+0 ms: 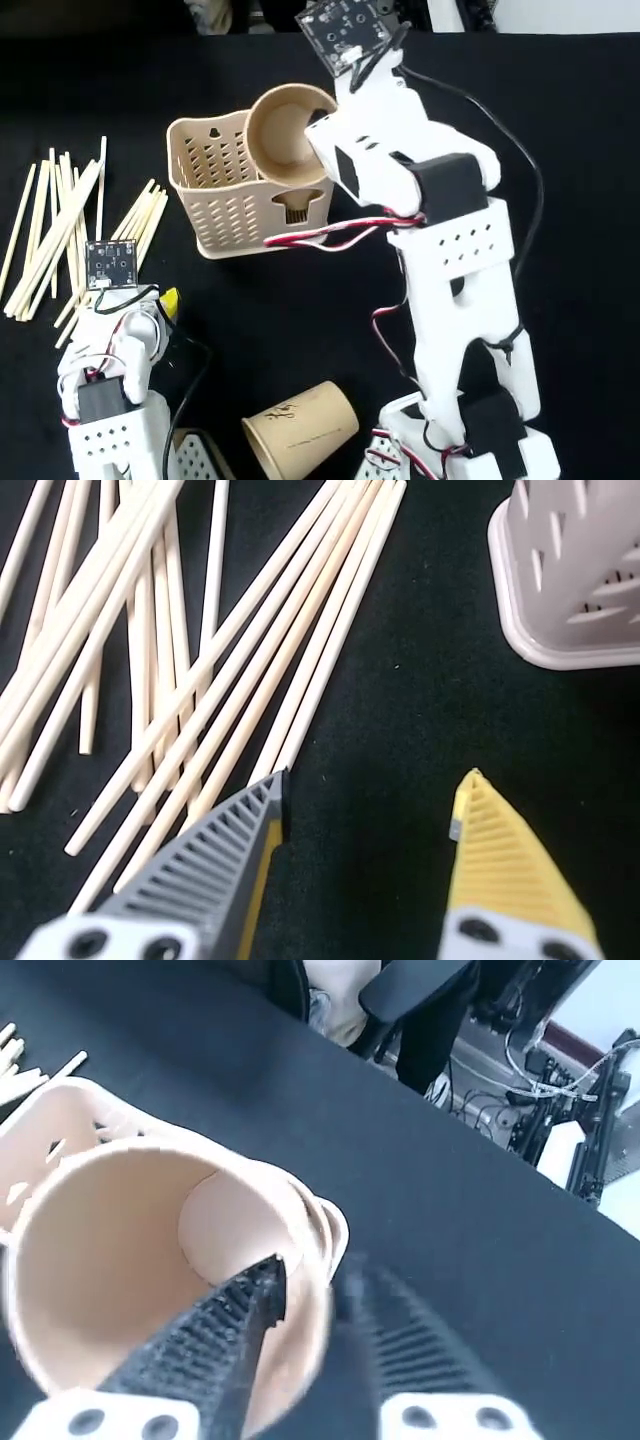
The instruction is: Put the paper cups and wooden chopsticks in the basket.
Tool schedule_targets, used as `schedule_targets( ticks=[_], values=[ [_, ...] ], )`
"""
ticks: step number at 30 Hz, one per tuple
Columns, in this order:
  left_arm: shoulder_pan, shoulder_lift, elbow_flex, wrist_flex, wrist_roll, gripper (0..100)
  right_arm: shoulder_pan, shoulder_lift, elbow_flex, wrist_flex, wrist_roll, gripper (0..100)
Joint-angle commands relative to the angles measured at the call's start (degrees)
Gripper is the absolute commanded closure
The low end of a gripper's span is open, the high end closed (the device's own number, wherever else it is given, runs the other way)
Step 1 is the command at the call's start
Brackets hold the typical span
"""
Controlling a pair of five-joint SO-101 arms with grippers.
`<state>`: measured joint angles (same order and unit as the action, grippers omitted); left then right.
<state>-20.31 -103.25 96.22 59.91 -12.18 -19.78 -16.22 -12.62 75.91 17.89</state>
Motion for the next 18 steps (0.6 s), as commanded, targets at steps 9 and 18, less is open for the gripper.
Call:
schedule_targets(
  ticks=[9, 18],
  values=[
    [0.04, -0.18, 1.10, -0.70, -0.44, 73, -4.57, -0.13, -15.96, 3.43, -0.44, 68.1],
    [0.04, -0.18, 1.10, -0.62, -0.44, 73, -6.24, 5.05, -11.74, 1.85, -0.53, 74.0]
  ],
)
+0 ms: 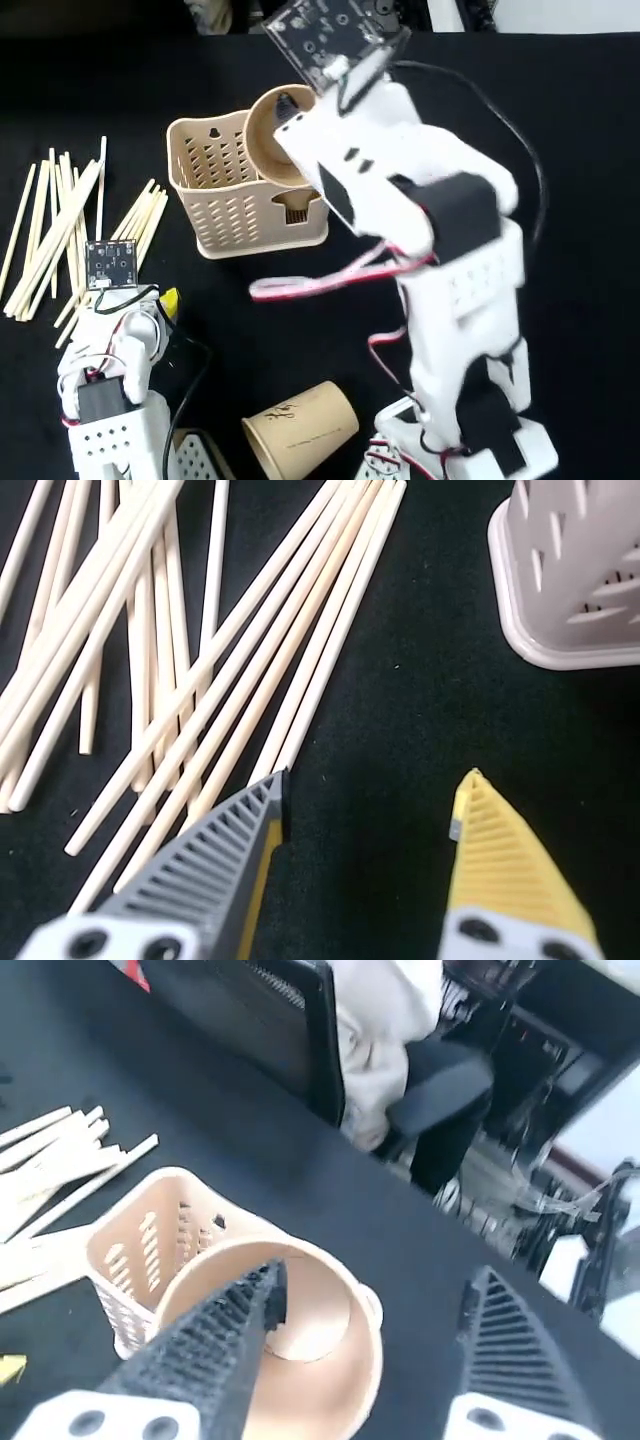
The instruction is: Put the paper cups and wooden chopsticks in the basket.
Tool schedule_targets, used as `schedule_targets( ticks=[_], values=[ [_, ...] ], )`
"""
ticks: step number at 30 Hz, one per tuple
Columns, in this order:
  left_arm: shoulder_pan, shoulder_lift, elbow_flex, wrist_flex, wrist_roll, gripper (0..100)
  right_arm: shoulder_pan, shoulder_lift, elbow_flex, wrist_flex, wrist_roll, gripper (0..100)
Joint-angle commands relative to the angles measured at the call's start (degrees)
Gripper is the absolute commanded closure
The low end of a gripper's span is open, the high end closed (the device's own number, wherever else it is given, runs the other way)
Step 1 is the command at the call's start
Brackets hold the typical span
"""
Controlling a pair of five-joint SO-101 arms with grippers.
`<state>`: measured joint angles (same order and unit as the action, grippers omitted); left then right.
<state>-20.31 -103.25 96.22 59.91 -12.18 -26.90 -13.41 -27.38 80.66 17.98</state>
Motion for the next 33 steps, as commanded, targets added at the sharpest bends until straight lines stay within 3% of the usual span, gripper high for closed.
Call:
schedule_targets(
  ticks=[1, 7, 22, 25, 28, 33],
  values=[
    [0.04, -0.18, 1.10, -0.62, -0.44, 73, 1.58, 3.56, 5.23, -5.01, -0.70, 75.3],
    [0.04, -0.18, 1.10, -0.62, -0.44, 73, 2.90, 5.58, 8.57, -12.48, -0.79, 81.8],
    [0.04, -0.18, 1.10, -0.62, -0.44, 73, 0.70, 1.01, -10.68, 2.90, -0.70, 75.8],
    [0.04, -0.18, 1.10, -0.62, -0.44, 73, -1.41, 1.01, -14.46, 11.25, -0.70, 75.8],
    [0.04, -0.18, 1.10, -0.70, -0.44, 73, -7.91, 1.10, -18.86, 20.84, -0.53, 75.5],
    [0.04, -0.18, 1.10, -0.62, -0.44, 73, -16.79, -4.00, -1.98, 20.57, 0.62, 75.5]
  ],
)
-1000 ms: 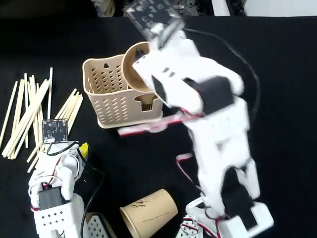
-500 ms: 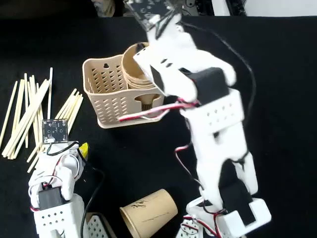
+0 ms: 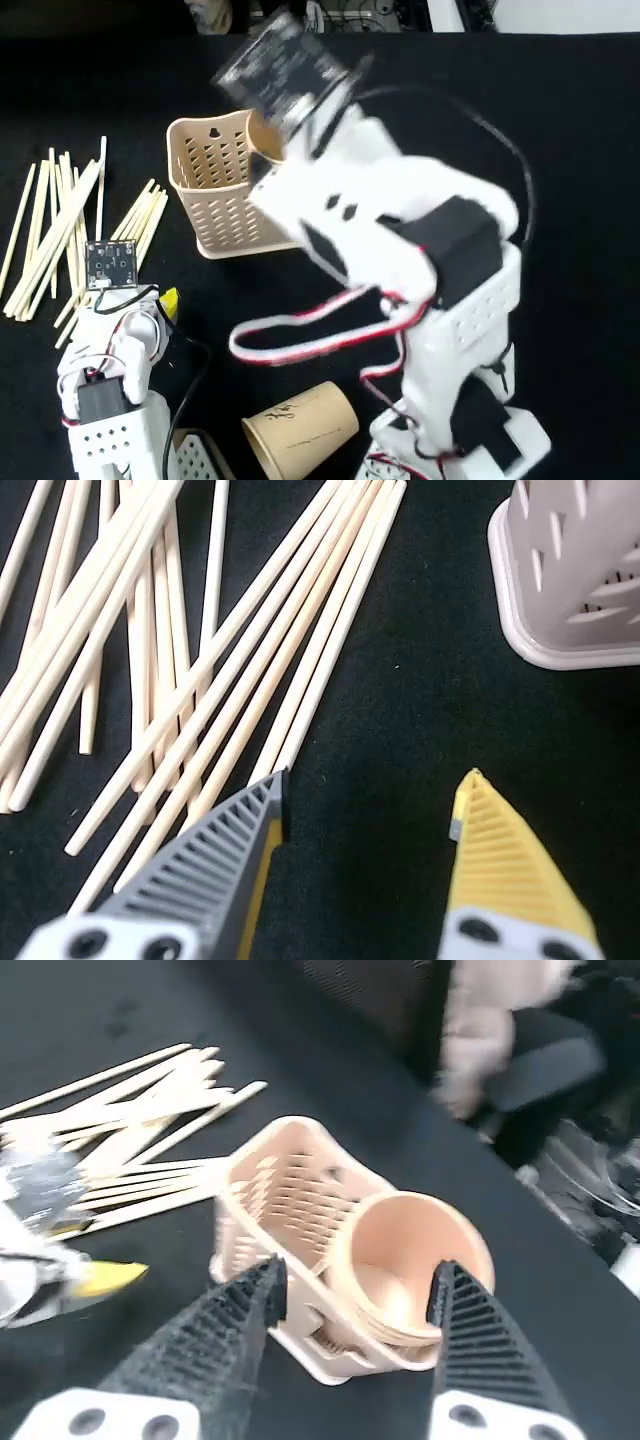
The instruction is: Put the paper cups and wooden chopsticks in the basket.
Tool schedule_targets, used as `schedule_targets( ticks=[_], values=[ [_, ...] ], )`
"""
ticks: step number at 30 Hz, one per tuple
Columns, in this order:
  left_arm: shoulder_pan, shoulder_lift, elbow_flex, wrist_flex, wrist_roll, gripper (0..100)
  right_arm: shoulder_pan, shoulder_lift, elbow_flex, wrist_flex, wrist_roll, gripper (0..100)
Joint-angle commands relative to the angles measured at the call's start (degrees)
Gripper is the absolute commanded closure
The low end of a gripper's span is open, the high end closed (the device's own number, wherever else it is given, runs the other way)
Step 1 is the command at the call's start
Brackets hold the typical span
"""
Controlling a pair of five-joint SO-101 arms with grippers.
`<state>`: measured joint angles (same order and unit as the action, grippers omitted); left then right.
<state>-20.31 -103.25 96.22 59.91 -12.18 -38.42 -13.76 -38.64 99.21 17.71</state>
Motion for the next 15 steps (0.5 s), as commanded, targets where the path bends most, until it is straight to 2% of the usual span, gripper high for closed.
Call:
schedule_targets(
  ticks=[1, 6, 10, 15],
  values=[
    [0.04, -0.18, 1.10, -0.62, -0.44, 73, -8.00, -4.79, 15.16, 2.02, 1.76, 75.5],
    [0.04, -0.18, 1.10, -0.79, -0.44, 73, -19.60, -10.33, 43.74, 0.09, 3.43, 75.5],
    [0.04, -0.18, 1.10, -0.97, -0.44, 73, -26.99, -13.23, 58.42, -3.34, 2.73, 75.4],
    [0.04, -0.18, 1.10, -1.05, -0.44, 73, -34.29, -14.20, 67.65, -8.26, -7.82, 75.4]
  ],
)
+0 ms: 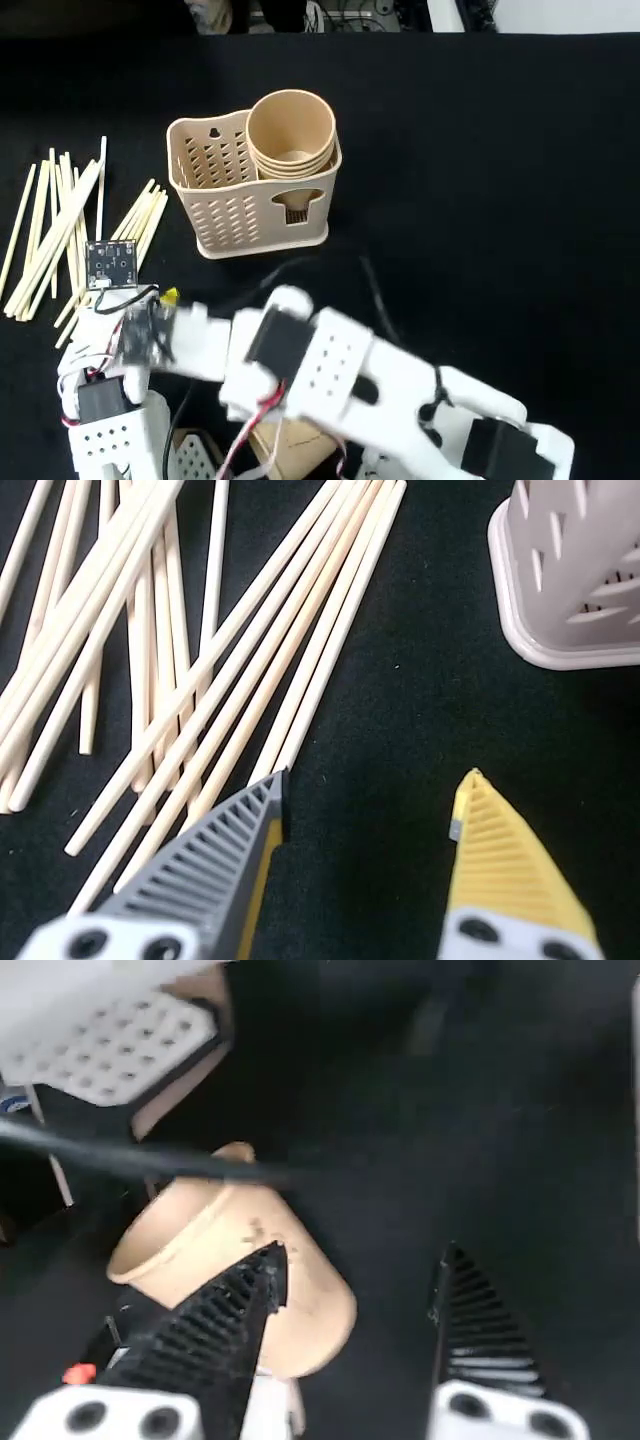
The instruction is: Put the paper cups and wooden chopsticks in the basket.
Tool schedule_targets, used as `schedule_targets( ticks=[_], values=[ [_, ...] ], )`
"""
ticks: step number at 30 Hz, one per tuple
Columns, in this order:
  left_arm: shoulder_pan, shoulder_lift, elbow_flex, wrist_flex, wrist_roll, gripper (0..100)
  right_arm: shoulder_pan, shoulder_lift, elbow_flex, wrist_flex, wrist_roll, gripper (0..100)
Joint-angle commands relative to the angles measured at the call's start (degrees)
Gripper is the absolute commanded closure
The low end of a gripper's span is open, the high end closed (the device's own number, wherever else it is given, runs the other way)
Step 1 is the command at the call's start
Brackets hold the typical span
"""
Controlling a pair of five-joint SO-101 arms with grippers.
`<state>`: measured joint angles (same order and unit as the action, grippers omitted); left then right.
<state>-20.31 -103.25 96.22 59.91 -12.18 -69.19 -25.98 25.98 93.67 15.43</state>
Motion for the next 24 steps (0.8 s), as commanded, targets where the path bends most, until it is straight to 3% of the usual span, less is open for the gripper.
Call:
schedule_targets(
  ticks=[1, 6, 10, 19, 24],
  values=[
    [0.04, -0.18, 1.10, -1.05, -0.44, 73, -4.75, -1.98, 4.00, -3.52, -7.74, 75.4],
    [0.04, -0.18, 1.10, -1.05, -0.44, 73, -10.37, -1.89, 6.11, -5.71, -16.53, 75.4],
    [0.04, -0.18, 1.10, -1.05, -0.44, 73, -14.42, -1.89, 6.99, -5.80, -18.02, 75.4],
    [0.04, -0.18, 1.10, -1.05, -0.44, 73, -18.73, -1.89, 13.41, -9.76, -16.79, 75.8],
    [0.04, -0.18, 1.10, -0.88, -0.44, 73, -18.55, -1.89, 18.95, -13.36, -7.91, 75.9]
  ],
)
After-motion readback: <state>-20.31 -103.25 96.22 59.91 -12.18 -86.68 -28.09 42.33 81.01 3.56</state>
